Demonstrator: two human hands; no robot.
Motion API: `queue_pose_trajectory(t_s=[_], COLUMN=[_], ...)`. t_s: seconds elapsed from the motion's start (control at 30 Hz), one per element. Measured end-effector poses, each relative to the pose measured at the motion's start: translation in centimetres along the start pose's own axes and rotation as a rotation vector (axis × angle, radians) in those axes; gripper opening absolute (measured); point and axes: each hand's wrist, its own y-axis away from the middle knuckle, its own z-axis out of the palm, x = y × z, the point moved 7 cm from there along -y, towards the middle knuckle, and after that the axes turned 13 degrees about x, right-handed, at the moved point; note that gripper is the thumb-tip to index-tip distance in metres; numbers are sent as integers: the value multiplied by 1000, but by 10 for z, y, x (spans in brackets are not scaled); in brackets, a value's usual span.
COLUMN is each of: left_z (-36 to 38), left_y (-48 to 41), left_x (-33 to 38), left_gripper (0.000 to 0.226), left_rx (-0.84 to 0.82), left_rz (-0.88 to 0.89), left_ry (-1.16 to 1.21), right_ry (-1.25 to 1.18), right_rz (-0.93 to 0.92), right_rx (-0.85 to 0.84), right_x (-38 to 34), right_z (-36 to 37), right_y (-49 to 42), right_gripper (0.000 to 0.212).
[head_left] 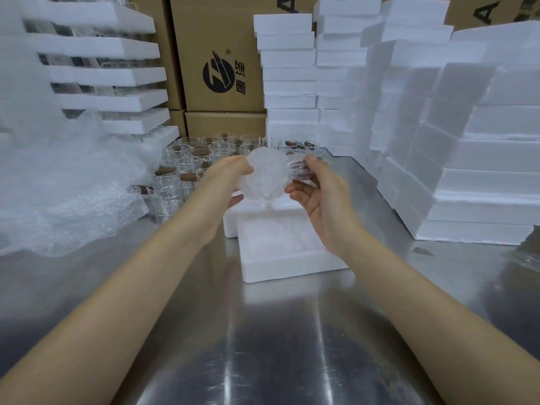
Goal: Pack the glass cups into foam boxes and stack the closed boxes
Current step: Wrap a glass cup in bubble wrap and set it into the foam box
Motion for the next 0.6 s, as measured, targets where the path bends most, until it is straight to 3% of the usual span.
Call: queue_pose_trajectory(t_s=[0.1, 0.3, 0.43, 0.53, 0.6], left_z=[5, -2, -10, -10, -4], left_y=[0, 1, 1, 2, 4], left_x=[-2, 5, 9, 11, 13], left_gripper=[11, 33, 29, 19, 26], left_rx=[1, 121, 202, 240, 179], left_rz=[64, 336, 419, 470, 466], left_ry=[-120, -320, -388, -417, -373], right_ry=[8, 141, 252, 230, 182], right_rz=[-17, -132, -220, -179, -141], right_rx=[-28, -123, -202, -163, -111], right_x=[0, 0, 0, 0, -1], right_z=[0, 9, 16, 13, 9], right_y=[0, 6, 12, 9, 6], right_gripper=[21, 21, 19, 21, 22])
